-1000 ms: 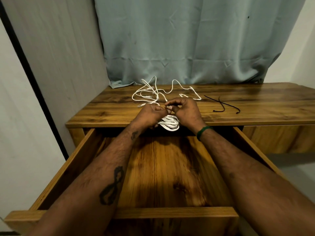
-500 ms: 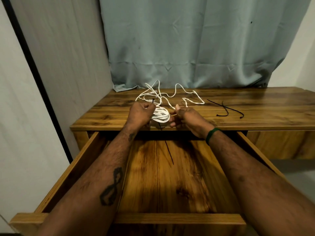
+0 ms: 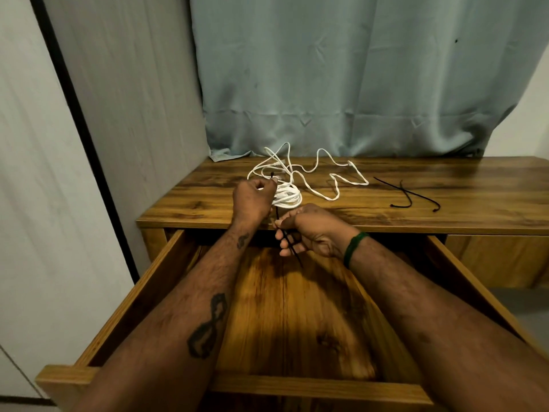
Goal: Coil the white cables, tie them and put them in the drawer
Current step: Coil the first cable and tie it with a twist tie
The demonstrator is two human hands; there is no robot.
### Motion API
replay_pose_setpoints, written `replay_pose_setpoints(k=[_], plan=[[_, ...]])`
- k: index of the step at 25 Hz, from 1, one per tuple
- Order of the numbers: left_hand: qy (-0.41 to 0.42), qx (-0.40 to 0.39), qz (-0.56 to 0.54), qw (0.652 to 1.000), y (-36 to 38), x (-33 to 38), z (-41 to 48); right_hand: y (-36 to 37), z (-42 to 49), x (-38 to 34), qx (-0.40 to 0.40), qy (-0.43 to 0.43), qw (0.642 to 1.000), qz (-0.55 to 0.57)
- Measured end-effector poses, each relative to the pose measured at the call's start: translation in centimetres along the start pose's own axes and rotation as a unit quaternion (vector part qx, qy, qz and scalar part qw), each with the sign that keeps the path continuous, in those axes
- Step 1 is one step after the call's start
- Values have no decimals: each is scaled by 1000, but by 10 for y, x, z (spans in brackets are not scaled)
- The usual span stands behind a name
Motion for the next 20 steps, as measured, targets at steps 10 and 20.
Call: replay_pose_setpoints(k=[10,20], plan=[[85,-83,171,978,9,3,-10,-12,-14,-47,-12,-106,990,97],[56,-92,112,988,28,1,-13,-64,-28,-77,215,-309,926,36]])
Point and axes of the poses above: each hand's wrist, its own z-axis towards the middle knuckle, its own y-axis out of the palm, x = y × z, the point moved 10 cm from there along z, towards the middle knuckle
